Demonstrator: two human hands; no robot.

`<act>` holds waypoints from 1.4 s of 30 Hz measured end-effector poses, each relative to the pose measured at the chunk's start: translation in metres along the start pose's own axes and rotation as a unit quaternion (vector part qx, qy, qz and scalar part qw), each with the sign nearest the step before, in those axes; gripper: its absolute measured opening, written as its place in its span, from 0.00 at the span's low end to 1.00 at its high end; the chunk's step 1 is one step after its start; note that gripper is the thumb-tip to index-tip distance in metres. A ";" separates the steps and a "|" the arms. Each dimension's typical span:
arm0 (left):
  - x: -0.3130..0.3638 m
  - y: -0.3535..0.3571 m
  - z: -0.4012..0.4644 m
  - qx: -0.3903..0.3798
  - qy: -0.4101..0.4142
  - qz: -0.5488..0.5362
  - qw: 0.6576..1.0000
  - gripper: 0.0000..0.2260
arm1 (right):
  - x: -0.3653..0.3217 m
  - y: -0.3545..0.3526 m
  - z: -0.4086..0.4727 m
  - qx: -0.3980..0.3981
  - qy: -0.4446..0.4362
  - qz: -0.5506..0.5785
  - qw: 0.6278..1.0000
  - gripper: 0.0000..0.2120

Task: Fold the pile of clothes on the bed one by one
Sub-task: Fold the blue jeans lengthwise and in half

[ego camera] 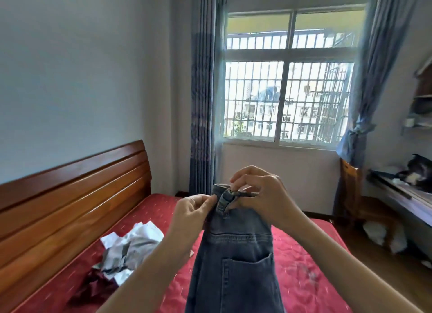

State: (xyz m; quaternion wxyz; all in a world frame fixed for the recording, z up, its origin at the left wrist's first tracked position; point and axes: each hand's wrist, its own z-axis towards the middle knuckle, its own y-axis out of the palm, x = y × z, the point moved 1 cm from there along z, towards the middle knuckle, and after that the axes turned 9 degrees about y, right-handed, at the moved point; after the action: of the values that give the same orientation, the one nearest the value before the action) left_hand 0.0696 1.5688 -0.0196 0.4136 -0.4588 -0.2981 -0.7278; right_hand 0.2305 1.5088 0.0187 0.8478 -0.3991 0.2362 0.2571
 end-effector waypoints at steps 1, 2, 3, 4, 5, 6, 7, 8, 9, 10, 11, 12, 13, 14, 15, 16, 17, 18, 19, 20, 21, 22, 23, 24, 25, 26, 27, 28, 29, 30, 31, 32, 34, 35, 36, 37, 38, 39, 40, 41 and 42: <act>0.000 0.000 -0.001 0.012 0.014 0.015 1.000 0.09 | 0.000 0.001 0.000 -0.005 -0.002 0.003 1.000 0.18; 0.001 -0.001 -0.002 0.021 0.034 0.033 0.999 0.08 | -0.002 0.002 0.000 -0.008 -0.003 0.002 1.000 0.18; 0.003 -0.002 -0.002 0.026 0.060 0.058 0.996 0.08 | -0.004 0.002 0.002 -0.008 -0.004 0.000 1.000 0.17; 0.005 -0.003 -0.002 0.026 0.087 0.086 0.992 0.07 | -0.007 0.001 0.005 -0.005 -0.008 -0.001 1.000 0.16; 0.008 -0.005 -0.001 0.022 0.112 0.110 0.987 0.07 | -0.010 -0.001 0.009 -0.003 -0.013 -0.001 1.000 0.14; 0.010 -0.006 -0.001 0.012 0.130 0.114 0.985 0.08 | -0.014 -0.004 0.013 -0.004 -0.016 0.000 1.000 0.14; 0.012 -0.008 -0.002 -0.003 0.138 0.101 0.985 0.12 | -0.017 -0.006 0.016 -0.005 -0.017 0.004 1.000 0.13; 0.012 -0.009 -0.002 -0.014 0.145 0.101 0.984 0.15 | -0.021 -0.007 0.018 -0.003 -0.019 0.005 1.000 0.13; 0.012 -0.010 -0.003 -0.014 0.156 0.120 0.980 0.18 | -0.024 -0.007 0.019 0.003 -0.024 0.005 1.000 0.12; 0.010 -0.010 -0.004 0.000 0.168 0.145 0.975 0.18 | -0.027 -0.006 0.019 0.010 -0.033 0.002 0.999 0.12; 0.007 -0.011 -0.004 0.026 0.180 0.154 0.971 0.14 | -0.030 -0.003 0.017 0.017 -0.047 -0.005 0.999 0.12; 0.004 -0.011 -0.006 0.052 0.187 0.142 0.971 0.11 | -0.032 0.001 0.016 0.021 -0.065 -0.017 0.998 0.12; -0.001 -0.012 -0.009 0.069 0.190 0.123 0.972 0.09 | -0.033 0.004 0.013 0.016 -0.080 -0.030 0.996 0.12; -0.007 -0.014 -0.013 0.077 0.189 0.105 0.973 0.09 | -0.031 0.006 0.009 0.003 -0.088 -0.041 0.995 0.11; -0.015 -0.017 -0.019 0.079 0.184 0.090 0.975 0.09 | -0.027 0.007 0.005 -0.013 -0.092 -0.051 0.994 0.10; -0.022 -0.020 -0.026 0.083 0.180 0.072 0.977 0.09 | -0.021 0.006 -0.002 -0.026 -0.095 -0.063 0.993 0.09; -0.030 -0.023 -0.033 0.091 0.175 0.049 0.979 0.09 | -0.012 0.006 -0.010 -0.033 -0.098 -0.079 0.991 0.09; -0.038 -0.027 -0.040 0.100 0.169 0.028 0.980 0.09 | -0.003 0.006 -0.020 -0.038 -0.100 -0.099 0.989 0.09; -0.047 -0.031 -0.047 0.110 0.166 0.019 0.980 0.10 | 0.007 0.007 -0.033 -0.043 -0.097 -0.114 0.988 0.09; -0.056 -0.034 -0.055 0.116 0.162 0.022 0.980 0.11 | 0.017 0.010 -0.047 -0.050 -0.088 -0.121 0.987 0.11; -0.064 -0.037 -0.062 0.120 0.158 0.030 0.980 0.12 | 0.027 0.014 -0.063 -0.058 -0.075 -0.123 0.988 0.14; -0.072 -0.040 -0.068 0.122 0.152 0.037 0.980 0.12 | 0.036 0.018 -0.078 -0.063 -0.055 -0.122 0.989 0.16; -0.079 -0.042 -0.074 0.122 0.148 0.042 0.981 0.12 | 0.044 0.023 -0.091 -0.066 -0.035 -0.112 0.991 0.18; -0.086 -0.043 -0.079 0.122 0.144 0.046 0.981 0.12 | 0.050 0.027 -0.102 -0.062 -0.013 -0.092 0.994 0.17; -0.091 -0.043 -0.083 0.119 0.140 0.049 0.982 0.12 | 0.055 0.030 -0.110 -0.052 0.007 -0.065 0.997 0.15; -0.095 -0.043 -0.086 0.114 0.135 0.050 0.983 0.12 | 0.059 0.030 -0.115 -0.038 0.022 -0.042 0.998 0.11; -0.098 -0.044 -0.088 0.109 0.130 0.050 0.984 0.12 | 0.062 0.029 -0.118 -0.031 0.035 -0.028 0.998 0.09; -0.101 -0.044 -0.090 0.103 0.126 0.049 0.985 0.11 | 0.064 0.028 -0.119 -0.038 0.050 -0.024 0.998 0.11; -0.103 -0.045 -0.091 0.097 0.122 0.047 0.987 0.11 | 0.065 0.026 -0.119 -0.062 0.061 -0.026 0.996 0.15; -0.104 -0.046 -0.092 0.092 0.119 0.044 0.988 0.10 | 0.067 0.024 -0.118 -0.091 0.071 -0.041 0.992 0.18; -0.106 -0.046 -0.093 0.088 0.118 0.041 0.988 0.10 | 0.067 0.023 -0.117 -0.116 0.074 -0.068 0.988 0.18; -0.107 -0.046 -0.093 0.083 0.118 0.039 0.989 0.11 | 0.066 0.023 -0.116 -0.133 0.069 -0.109 0.983 0.17; -0.108 -0.044 -0.094 0.075 0.125 0.041 0.989 0.10 | 0.067 0.027 -0.114 -0.142 0.039 -0.191 0.970 0.11; -0.108 -0.043 -0.095 0.072 0.126 0.041 0.989 0.10 | 0.067 0.029 -0.113 -0.137 0.032 -0.215 0.966 0.08; -0.108 -0.043 -0.095 0.072 0.125 0.040 0.989 0.10 | 0.067 0.031 -0.113 -0.124 0.033 -0.226 0.966 0.06; -0.108 -0.043 -0.096 0.074 0.121 0.039 0.989 0.10 | 0.067 0.032 -0.112 -0.105 0.041 -0.222 0.969 0.04; -0.109 -0.044 -0.096 0.079 0.118 0.036 0.989 0.10 | 0.068 0.032 -0.111 -0.084 0.055 -0.208 0.973 0.03; -0.110 -0.046 -0.097 0.086 0.113 0.034 0.989 0.11 | 0.070 0.031 -0.109 -0.063 0.068 -0.191 0.977 0.02; -0.111 -0.046 -0.098 0.092 0.110 0.031 0.989 0.11 | 0.072 0.030 -0.107 -0.046 0.079 -0.178 0.980 0.03; -0.111 -0.045 -0.099 0.097 0.108 0.028 0.989 0.12 | 0.073 0.030 -0.105 -0.035 0.088 -0.170 0.981 0.03; -0.111 -0.043 -0.099 0.100 0.108 0.027 0.989 0.12 | 0.074 0.030 -0.103 -0.029 0.097 -0.166 0.981 0.02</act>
State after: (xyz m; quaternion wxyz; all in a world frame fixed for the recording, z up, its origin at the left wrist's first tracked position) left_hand 0.0163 1.5453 -0.1635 0.5062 -0.3421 -0.3106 -0.7282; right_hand 0.2475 1.4612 -0.1018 0.8399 -0.4802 0.2399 0.0796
